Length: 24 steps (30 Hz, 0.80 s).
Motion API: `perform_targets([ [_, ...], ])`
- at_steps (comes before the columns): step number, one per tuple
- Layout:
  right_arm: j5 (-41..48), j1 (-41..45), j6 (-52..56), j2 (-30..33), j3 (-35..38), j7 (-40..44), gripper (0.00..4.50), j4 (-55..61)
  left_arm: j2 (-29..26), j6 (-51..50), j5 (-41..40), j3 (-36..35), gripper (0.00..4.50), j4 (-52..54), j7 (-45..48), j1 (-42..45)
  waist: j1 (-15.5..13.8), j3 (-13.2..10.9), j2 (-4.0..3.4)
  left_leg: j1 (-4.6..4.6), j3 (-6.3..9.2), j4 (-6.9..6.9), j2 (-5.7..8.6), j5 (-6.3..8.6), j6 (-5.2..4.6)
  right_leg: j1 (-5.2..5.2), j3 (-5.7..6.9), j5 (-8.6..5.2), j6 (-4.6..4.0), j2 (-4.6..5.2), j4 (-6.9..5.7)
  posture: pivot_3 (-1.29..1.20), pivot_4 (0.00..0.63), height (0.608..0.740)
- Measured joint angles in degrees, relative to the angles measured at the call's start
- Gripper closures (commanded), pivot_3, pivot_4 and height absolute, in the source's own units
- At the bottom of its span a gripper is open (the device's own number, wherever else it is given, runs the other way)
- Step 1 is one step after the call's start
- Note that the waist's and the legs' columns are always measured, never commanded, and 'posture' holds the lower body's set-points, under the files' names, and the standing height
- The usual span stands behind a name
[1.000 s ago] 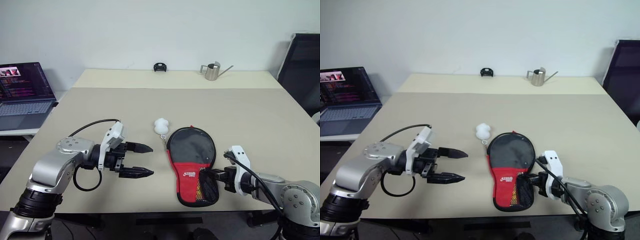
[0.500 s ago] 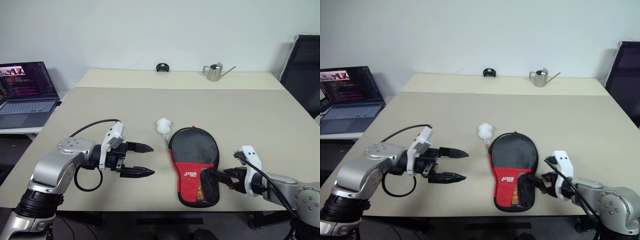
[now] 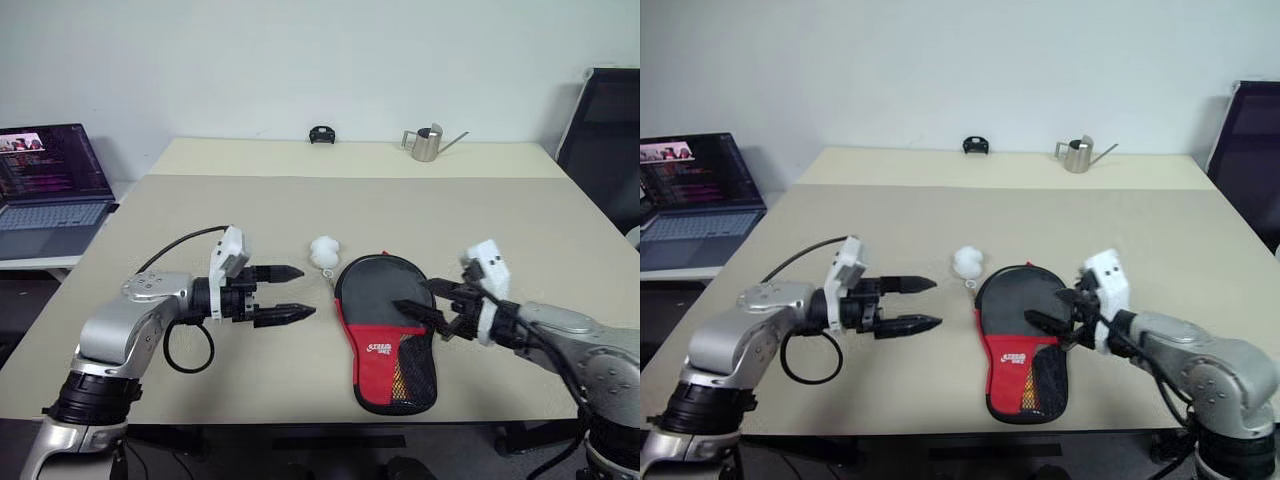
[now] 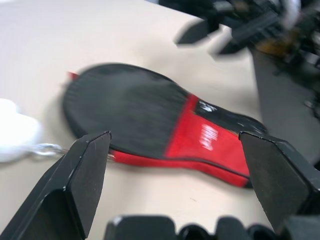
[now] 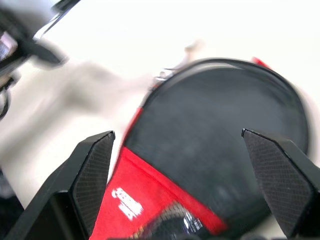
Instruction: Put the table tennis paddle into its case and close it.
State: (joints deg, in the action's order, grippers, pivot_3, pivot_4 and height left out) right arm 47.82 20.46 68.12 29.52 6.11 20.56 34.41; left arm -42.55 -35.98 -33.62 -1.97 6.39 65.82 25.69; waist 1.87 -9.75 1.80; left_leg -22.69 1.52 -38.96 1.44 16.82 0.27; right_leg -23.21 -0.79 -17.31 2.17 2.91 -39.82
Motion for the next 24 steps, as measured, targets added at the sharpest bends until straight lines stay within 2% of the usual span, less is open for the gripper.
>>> perform_targets([
  [2, -6.29, 0.11, -8.18, 0.68, -7.62, 4.47, 0.03, -3.59, 0.12, 0.03, 0.23, 0.00, 0.01, -0.15, -1.42, 0.04, 0.06, 0.00, 0.00, 0.00, -0.02, 0.00, 0.00, 0.00, 0.00, -0.01, -0.01, 0.00, 0.00, 0.00, 0.00, 0.00, 0.150, 0.740],
  [5, -12.56, 1.16, -14.42, 2.18, -13.73, 8.31, 0.03, -9.45, 0.13, 0.03, 0.25, -0.16, 0.01, -0.20, -2.67, -0.05, -0.04, 0.00, 0.00, 0.00, -0.02, -0.03, 0.00, 0.00, 0.01, -0.01, 0.00, 0.00, 0.00, 0.01, -0.01, 0.00, 0.150, 0.740],
  [16, -22.11, 8.14, -23.45, -1.19, -18.40, 14.44, 0.03, -26.51, 0.30, 0.21, 2.53, -1.27, 0.01, -0.45, -8.91, -0.22, -0.11, 0.00, 0.00, 0.01, 0.00, -0.03, 0.00, -0.01, 0.02, -0.02, 0.01, 0.00, 0.00, 0.02, -0.03, 0.00, 0.150, 0.740],
  [24, -28.19, 8.67, -27.05, -3.55, -19.62, 14.37, 0.03, -32.33, 8.77, 0.15, 11.30, 2.87, 0.01, -11.65, -20.35, 9.96, -0.33, 0.03, 0.05, 0.02, -0.01, -0.08, 0.02, -0.02, 0.04, -0.01, 0.02, 0.01, 0.00, 0.02, -0.09, 0.00, 0.150, 0.740],
])
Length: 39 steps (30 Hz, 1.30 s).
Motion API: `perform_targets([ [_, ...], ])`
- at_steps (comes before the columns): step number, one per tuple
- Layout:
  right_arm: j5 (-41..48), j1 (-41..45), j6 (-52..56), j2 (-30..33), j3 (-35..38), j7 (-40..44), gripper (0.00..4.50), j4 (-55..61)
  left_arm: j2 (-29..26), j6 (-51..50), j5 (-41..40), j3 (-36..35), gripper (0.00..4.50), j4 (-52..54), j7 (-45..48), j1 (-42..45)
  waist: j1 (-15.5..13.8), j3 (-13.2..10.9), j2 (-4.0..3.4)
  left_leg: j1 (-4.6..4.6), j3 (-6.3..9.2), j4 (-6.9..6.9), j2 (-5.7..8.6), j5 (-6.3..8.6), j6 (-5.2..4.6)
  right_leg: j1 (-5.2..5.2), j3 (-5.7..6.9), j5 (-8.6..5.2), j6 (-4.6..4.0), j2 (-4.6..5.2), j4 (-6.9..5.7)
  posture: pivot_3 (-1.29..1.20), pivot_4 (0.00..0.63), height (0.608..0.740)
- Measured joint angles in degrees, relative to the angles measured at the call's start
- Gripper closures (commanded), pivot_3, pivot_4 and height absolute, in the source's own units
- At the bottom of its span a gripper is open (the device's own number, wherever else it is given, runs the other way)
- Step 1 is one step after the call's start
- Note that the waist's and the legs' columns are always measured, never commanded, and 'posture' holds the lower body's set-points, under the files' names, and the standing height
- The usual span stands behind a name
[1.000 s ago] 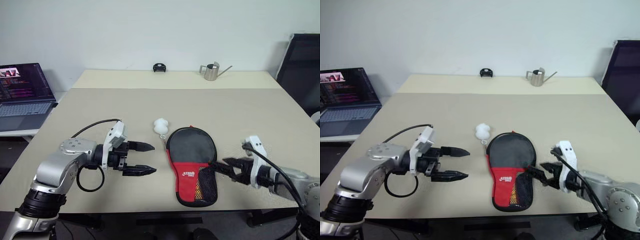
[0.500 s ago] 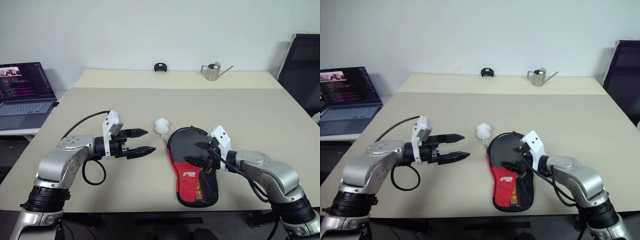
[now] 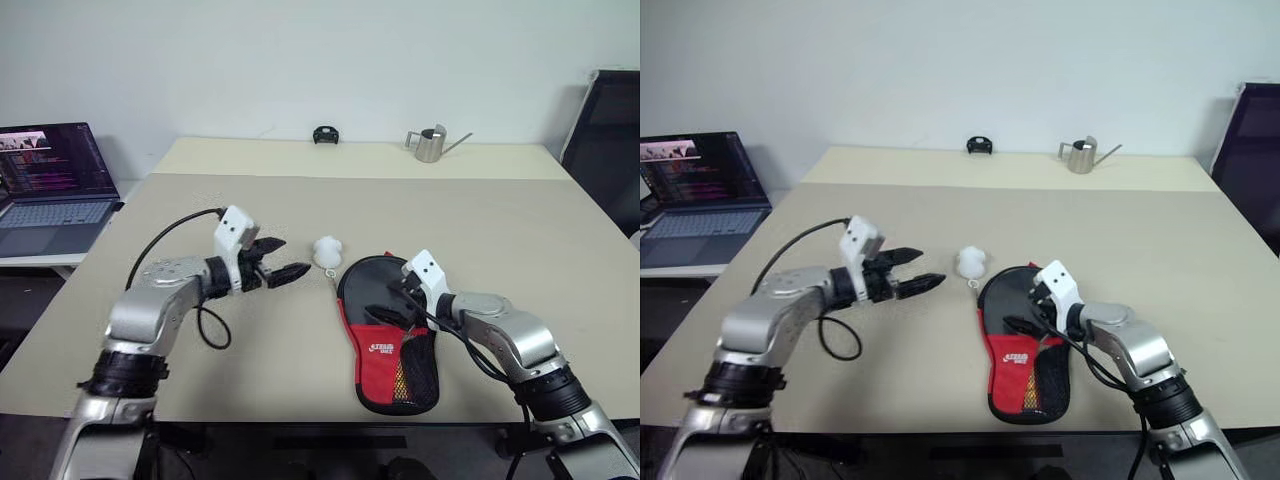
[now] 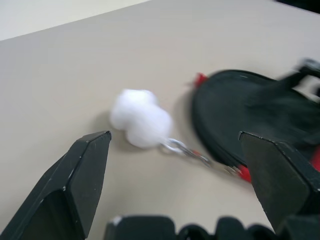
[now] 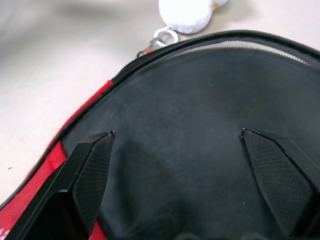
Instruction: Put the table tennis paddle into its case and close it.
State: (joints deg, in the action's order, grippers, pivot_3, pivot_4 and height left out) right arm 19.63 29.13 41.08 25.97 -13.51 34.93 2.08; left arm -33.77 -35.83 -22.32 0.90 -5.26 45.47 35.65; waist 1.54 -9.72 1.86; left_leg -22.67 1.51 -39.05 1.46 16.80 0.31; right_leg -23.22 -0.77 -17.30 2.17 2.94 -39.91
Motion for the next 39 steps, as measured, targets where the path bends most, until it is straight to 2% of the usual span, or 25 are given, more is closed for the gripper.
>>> perform_targets([
  [5, -1.41, -0.09, -0.91, -0.94, 0.20, 0.01, 0.00, -0.77, 4.37, 1.25, 4.00, 3.01, 0.01, -7.46, -1.94, 5.18, 0.14, 0.00, 0.01, 0.01, -0.01, 0.00, 0.00, -0.01, 0.02, -0.01, -0.01, 0.00, 0.00, 0.00, -0.01, 0.00, 0.150, 0.740],
  [14, -2.85, -0.59, -0.73, -3.36, 1.26, -0.19, 0.00, -0.79, 12.98, 11.21, 11.37, 4.54, 0.01, -34.51, -5.81, 18.35, 0.33, 0.04, 0.06, 0.04, -0.03, -0.03, 0.01, -0.02, 0.03, -0.01, 0.00, 0.00, 0.00, -0.02, -0.05, 0.00, 0.150, 0.740],
  [22, -3.26, -0.93, -0.44, -4.93, 1.52, -1.07, 0.00, -0.38, 18.89, 18.72, 16.40, 4.55, 0.01, -56.73, -7.08, 26.06, 0.23, 0.06, 0.09, 0.02, -0.04, -0.02, 0.04, -0.01, 0.03, -0.05, 0.02, 0.00, 0.00, 0.00, -0.05, 0.00, 0.150, 0.740],
  [27, -3.25, -0.97, 0.08, -6.14, 1.51, -1.51, 0.00, -0.26, 20.60, 22.41, 19.28, 4.64, 0.01, -62.48, -6.87, 28.51, 0.13, 0.12, 0.11, 0.04, -0.03, -0.02, 0.05, -0.01, 0.03, -0.02, 0.03, 0.00, 0.00, 0.01, -0.06, 0.00, 0.150, 0.740],
  [30, -3.24, -0.98, 0.59, -6.43, 1.65, -1.86, 0.00, -0.09, 21.10, 23.90, 20.53, 4.56, 0.66, -63.84, -6.69, 28.72, 0.12, 0.18, 0.12, 0.04, -0.03, -0.02, 0.06, -0.01, 0.02, -0.01, 0.02, 0.00, 0.00, 0.01, -0.06, 0.00, 0.150, 0.740],
  [39, -3.88, -1.09, 0.89, -6.75, 1.74, -3.56, 0.00, 0.05, 22.13, 24.78, 21.46, 3.66, 3.66, -64.80, -3.24, 28.61, -0.09, 0.33, 0.12, 0.04, -0.01, -0.02, 0.10, -0.01, 0.02, 0.01, 0.04, 0.00, 0.00, 0.04, -0.06, 0.00, 0.150, 0.740],
])
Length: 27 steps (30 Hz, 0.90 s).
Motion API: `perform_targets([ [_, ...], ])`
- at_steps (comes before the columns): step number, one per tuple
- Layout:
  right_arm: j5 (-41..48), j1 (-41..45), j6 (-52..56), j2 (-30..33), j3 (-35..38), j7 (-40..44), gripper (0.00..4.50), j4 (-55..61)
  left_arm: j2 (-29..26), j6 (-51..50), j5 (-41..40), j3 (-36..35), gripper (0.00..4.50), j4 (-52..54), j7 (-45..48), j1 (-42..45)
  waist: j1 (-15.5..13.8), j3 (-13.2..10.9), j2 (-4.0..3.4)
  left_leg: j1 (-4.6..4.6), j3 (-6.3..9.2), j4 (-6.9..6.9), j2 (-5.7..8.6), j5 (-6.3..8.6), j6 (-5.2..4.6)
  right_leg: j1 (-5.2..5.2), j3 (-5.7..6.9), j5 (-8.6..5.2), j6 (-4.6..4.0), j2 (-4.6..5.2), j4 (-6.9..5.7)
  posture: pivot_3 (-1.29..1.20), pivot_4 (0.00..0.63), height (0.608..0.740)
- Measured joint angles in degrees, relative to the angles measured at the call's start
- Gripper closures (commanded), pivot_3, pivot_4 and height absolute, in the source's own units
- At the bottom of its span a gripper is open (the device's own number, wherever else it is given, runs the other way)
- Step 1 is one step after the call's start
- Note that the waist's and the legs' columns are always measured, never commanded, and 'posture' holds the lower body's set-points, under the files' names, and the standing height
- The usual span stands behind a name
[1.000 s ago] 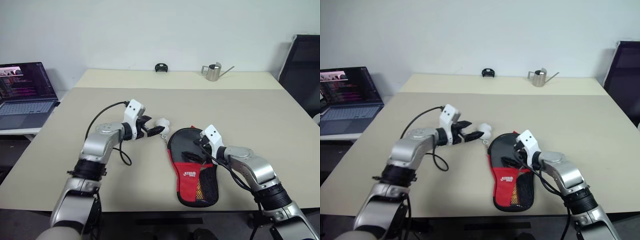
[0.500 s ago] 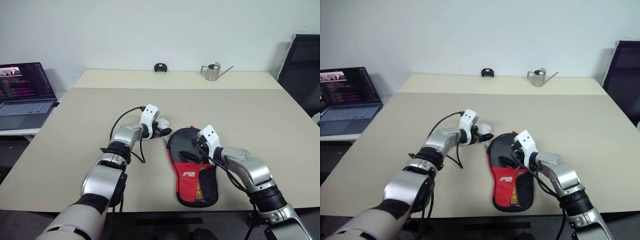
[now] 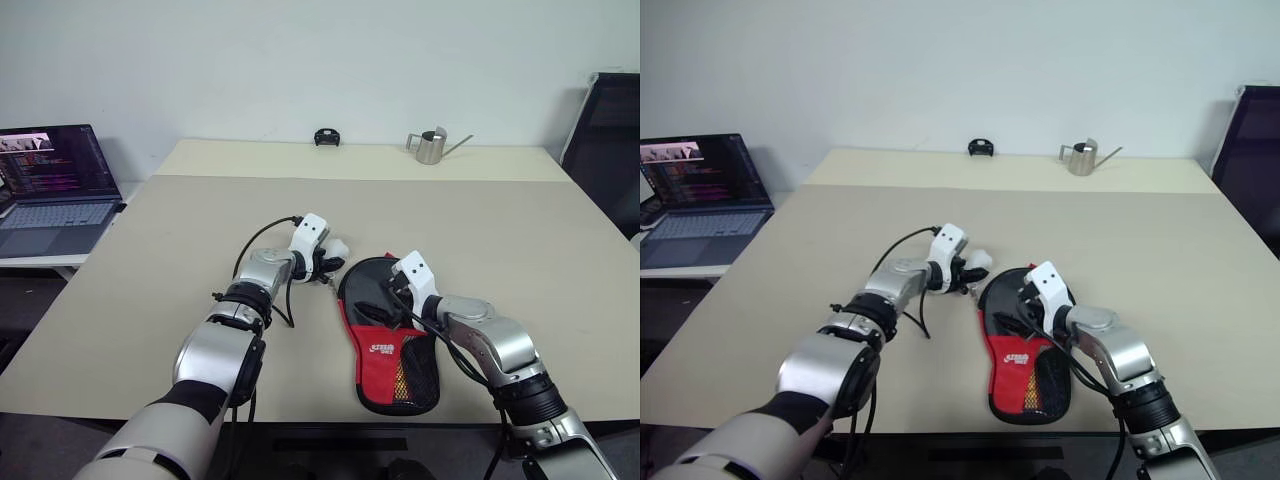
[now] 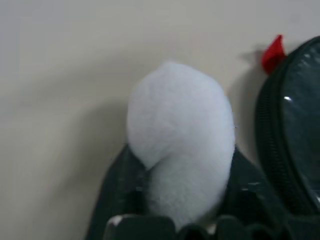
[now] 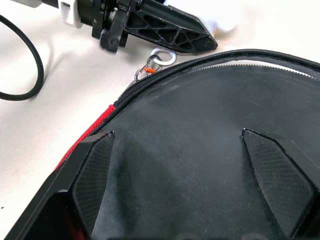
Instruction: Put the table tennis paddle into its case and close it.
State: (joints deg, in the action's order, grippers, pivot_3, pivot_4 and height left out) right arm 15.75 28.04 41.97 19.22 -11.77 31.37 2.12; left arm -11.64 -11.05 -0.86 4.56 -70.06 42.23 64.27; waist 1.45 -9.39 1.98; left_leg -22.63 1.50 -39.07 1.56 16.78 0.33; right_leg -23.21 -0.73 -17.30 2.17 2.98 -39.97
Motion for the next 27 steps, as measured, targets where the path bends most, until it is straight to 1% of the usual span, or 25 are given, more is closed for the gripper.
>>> perform_targets([
  [1, -0.12, 0.01, -0.01, 0.07, -0.01, -0.21, 0.00, 0.00, -0.06, 0.04, 0.03, -0.04, 3.91, 0.11, 0.61, -0.07, 0.00, 0.00, 0.00, 0.00, 0.00, 0.00, 0.00, 0.00, 0.00, 0.00, 0.00, 0.00, 0.00, 0.00, 0.00, 0.00, 0.150, 0.740],
  [3, -1.01, 0.10, -0.09, 0.57, -0.05, -0.34, 0.00, -0.01, -0.59, 0.10, 0.12, -0.18, 4.12, 0.41, 1.45, -0.25, 0.00, 0.00, 0.00, 0.00, 0.00, 0.00, 0.01, 0.00, 0.00, 0.00, 0.00, 0.00, 0.00, 0.01, 0.00, 0.00, 0.150, 0.740],
  [10, -3.88, 0.60, -1.13, 5.37, -0.81, 1.20, 0.00, -0.26, -2.93, -2.23, -0.34, -0.47, 4.13, 4.36, 7.26, -1.88, 0.22, 0.00, 0.00, -0.01, 0.00, 0.01, 0.00, 0.00, 0.00, -0.02, -0.02, 0.00, 0.00, -0.01, 0.01, 0.00, 0.150, 0.740],
  [16, -4.49, 0.60, -1.37, 5.42, -1.13, 1.60, 0.00, -0.40, -4.25, -3.09, -0.38, -0.48, 4.14, 6.09, 8.43, -2.09, 0.21, 0.00, 0.00, -0.01, 0.00, 0.00, 0.00, 0.00, 0.00, -0.01, -0.03, 0.00, 0.00, 0.00, 0.01, 0.00, 0.150, 0.740],
  [20, -5.05, 0.45, -1.03, 5.10, -1.30, 1.51, 0.00, 0.02, -3.57, -2.45, -0.31, -0.48, 4.14, 5.77, 7.76, -1.40, 0.20, 0.00, 0.00, -0.01, 0.00, 0.00, -0.01, 0.00, 0.00, -0.02, -0.02, 0.00, 0.00, -0.01, 0.00, 0.00, 0.150, 0.740],
  [27, -5.83, -0.39, -1.10, 3.89, -1.43, 1.10, 0.00, 0.37, 0.18, 1.08, 1.58, -0.20, 4.14, 1.03, 3.99, 3.61, 0.38, 0.02, 0.01, 0.02, -0.01, 0.01, -0.01, 0.00, -0.01, -0.01, -0.04, 0.00, 0.00, -0.02, 0.00, 0.00, 0.150, 0.740],
])
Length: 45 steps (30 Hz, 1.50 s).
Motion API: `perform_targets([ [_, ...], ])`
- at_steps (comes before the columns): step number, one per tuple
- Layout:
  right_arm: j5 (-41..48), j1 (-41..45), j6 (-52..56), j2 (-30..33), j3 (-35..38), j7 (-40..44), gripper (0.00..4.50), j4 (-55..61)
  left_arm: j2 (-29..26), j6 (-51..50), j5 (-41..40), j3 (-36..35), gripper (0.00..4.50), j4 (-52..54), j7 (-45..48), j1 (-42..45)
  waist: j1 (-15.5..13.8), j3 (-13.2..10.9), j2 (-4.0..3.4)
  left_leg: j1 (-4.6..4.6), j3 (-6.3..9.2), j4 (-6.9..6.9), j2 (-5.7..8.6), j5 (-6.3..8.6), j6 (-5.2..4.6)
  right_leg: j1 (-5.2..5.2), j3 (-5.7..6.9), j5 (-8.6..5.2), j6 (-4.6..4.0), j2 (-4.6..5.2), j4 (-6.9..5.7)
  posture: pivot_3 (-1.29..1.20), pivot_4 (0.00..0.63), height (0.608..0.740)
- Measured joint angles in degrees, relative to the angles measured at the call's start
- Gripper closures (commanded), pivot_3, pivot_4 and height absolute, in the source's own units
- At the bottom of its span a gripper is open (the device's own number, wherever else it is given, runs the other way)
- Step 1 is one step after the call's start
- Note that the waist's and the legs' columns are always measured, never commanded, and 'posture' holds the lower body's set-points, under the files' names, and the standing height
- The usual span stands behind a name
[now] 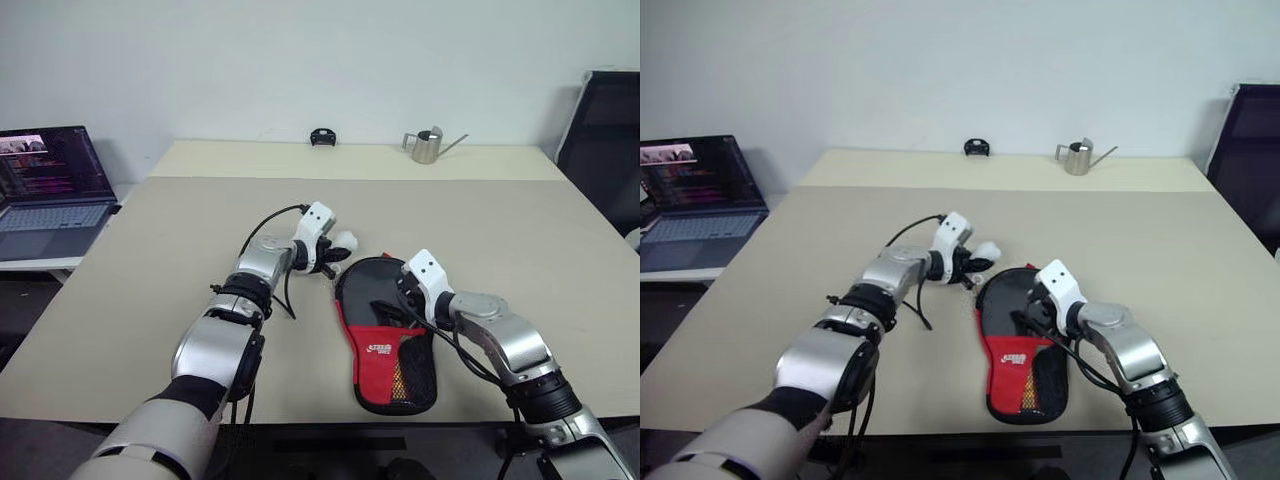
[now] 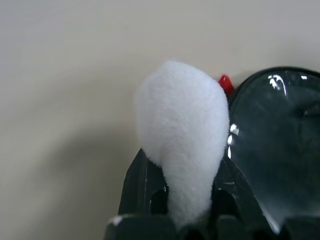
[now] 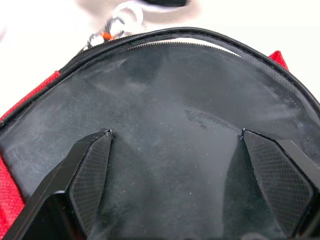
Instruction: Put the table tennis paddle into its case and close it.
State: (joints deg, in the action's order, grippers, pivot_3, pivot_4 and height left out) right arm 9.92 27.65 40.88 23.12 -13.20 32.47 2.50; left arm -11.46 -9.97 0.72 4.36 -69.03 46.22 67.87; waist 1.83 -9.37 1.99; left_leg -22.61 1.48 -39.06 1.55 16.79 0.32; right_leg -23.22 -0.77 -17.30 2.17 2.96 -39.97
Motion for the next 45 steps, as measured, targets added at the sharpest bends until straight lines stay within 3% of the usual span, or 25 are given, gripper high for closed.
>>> perform_targets([
  [23, -3.32, -4.00, 1.04, -4.93, -1.56, -3.91, 0.00, 4.43, 5.07, 9.34, 8.40, -0.21, 4.14, -9.69, -17.41, 5.60, -0.01, 0.37, 0.02, 0.13, 0.00, 0.01, 0.00, 0.00, 0.00, 0.06, -0.02, 0.01, 0.01, -0.02, -0.10, 0.00, 0.150, 0.740],
  [37, -3.02, -11.54, 9.68, -5.02, -1.07, -8.84, 0.00, 17.66, 10.95, 10.89, 14.05, 0.45, 4.14, -10.72, -26.82, 5.82, -0.34, 0.51, 0.03, 0.10, 0.02, 0.02, 0.02, 0.00, 0.00, 0.07, -0.01, 0.00, 0.01, -0.02, -0.04, 0.00, 0.150, 0.740],
  [45, -2.95, -14.33, 13.79, -7.15, -0.59, -13.20, 0.00, 22.43, 11.66, 11.46, 16.71, 0.12, 4.14, -11.53, -34.73, 8.67, -0.36, 0.51, 0.03, 0.09, 0.03, 0.02, 0.04, 0.00, 0.00, 0.07, 0.01, 0.00, 0.02, -0.01, -0.04, 0.00, 0.150, 0.740],
])
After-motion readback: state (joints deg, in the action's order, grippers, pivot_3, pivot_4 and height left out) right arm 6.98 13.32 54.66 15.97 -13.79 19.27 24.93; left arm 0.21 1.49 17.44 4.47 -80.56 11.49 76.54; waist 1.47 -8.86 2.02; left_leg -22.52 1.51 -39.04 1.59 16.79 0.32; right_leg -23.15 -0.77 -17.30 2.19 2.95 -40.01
